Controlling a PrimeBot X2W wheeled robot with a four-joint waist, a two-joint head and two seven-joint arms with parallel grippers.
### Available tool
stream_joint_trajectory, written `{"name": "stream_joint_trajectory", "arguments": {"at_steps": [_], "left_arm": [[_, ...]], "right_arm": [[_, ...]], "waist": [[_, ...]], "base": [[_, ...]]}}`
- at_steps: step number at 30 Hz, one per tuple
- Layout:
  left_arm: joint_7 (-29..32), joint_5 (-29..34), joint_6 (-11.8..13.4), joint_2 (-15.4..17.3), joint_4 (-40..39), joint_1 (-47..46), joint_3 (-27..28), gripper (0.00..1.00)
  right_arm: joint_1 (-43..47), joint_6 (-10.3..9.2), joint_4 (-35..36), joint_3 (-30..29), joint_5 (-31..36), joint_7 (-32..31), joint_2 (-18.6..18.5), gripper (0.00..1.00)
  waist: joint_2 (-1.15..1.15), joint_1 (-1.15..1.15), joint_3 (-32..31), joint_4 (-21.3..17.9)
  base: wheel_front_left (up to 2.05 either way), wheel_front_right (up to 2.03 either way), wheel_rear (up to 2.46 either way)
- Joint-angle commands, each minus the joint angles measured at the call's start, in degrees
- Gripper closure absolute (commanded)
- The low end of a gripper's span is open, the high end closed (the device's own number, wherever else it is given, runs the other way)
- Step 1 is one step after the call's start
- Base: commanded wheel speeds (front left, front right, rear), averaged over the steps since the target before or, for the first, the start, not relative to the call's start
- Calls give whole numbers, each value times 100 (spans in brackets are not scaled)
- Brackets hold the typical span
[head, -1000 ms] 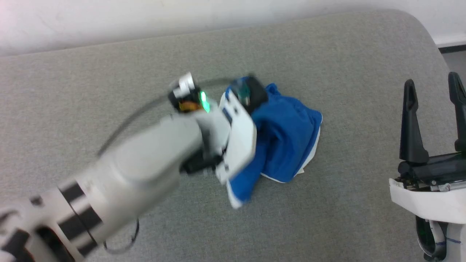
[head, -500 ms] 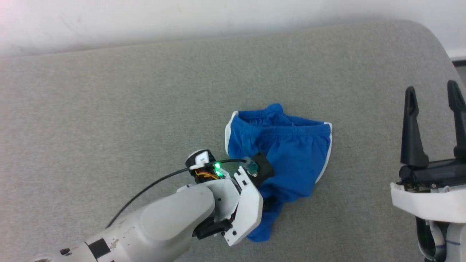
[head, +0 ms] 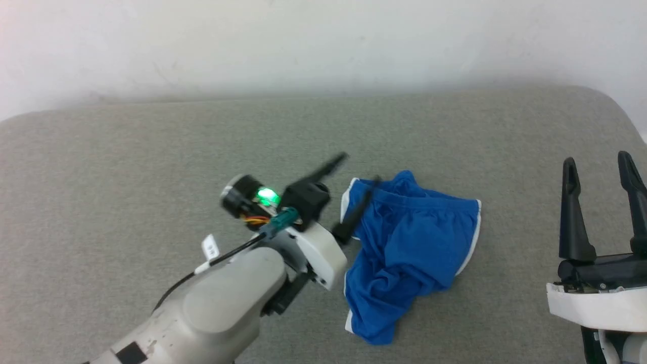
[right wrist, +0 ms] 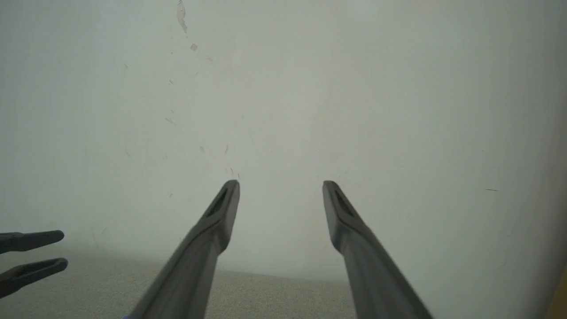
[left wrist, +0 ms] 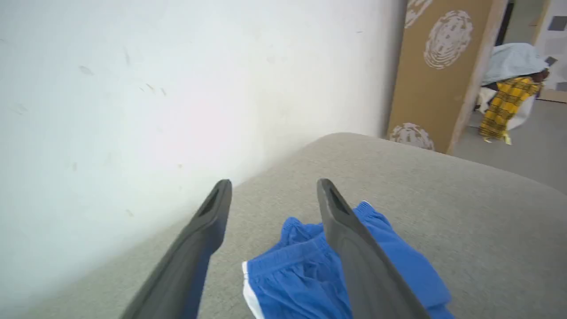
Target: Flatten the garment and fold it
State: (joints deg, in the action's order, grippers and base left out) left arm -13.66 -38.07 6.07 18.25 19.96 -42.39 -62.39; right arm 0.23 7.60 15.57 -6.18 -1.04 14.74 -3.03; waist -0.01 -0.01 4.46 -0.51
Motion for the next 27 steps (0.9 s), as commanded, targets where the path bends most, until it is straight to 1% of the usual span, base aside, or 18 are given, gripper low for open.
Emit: {"name": "stream_joint_trajectory", "arguments": {"at_steps": [1, 2, 3, 6, 7, 9, 12, 14, 18, 22, 27], "left_arm": [[-96, 248, 374, 41, -13, 167, 209, 0], [-120, 384, 628, 38, -91, 237, 415, 0], [-126, 554, 884, 8, -310, 331, 740, 0], [-130, 1224, 1467, 49, -894, 821, 1529, 0], [-131, 1388, 1604, 53, -1049, 1032, 1782, 0], [-132, 1641, 1783, 37, -1298, 1422, 2284, 0], [-132, 1969, 1914, -41, -1601, 1960, 3011, 0], [-132, 2153, 1894, -116, -1779, 2301, 3430, 0], [-133, 2418, 1586, -299, -1973, 2930, 4046, 0], [-133, 2690, 1147, -467, -1941, 3456, 4390, 0], [-133, 2985, 753, -729, -1900, 3839, 4709, 0]], "right_arm": [[32, -11, -19, -33, 52, 26, 15, 0], [34, -11, -16, -45, 58, 26, 15, 0], [33, -11, -11, -58, 51, 26, 15, 0], [18, -11, -14, -93, 4, 26, 15, 0], [12, -11, -28, -105, -15, 26, 15, 0], [3, -11, -54, -138, -42, 26, 15, 0], [4, -11, -120, -172, -97, 26, 15, 0], [16, -11, -201, -179, -156, 26, 15, 0], [63, -11, -403, -163, -329, 26, 15, 0], [145, -11, -640, -86, -454, 26, 15, 0], [247, -11, -861, 29, -515, 26, 15, 0]], "waist": [[1, 1, -118, 147], [1, 1, -110, 166], [1, 1, -90, 184], [1, 1, -34, 217], [1, 1, -18, 222], [1, 1, 13, 233], [1, 1, 39, 237], [1, 1, 40, 231], [1, 1, 8, 208], [1, 1, -36, 195], [1, 1, -78, 198]], "base": [[0, 0, 0], [0, 0, 0], [0, 0, 0], [0, 0, 0], [0, 0, 0], [0, 0, 0], [0, 0, 0], [0, 0, 0], [0, 0, 0], [0, 0, 0], [0, 0, 0]]}}
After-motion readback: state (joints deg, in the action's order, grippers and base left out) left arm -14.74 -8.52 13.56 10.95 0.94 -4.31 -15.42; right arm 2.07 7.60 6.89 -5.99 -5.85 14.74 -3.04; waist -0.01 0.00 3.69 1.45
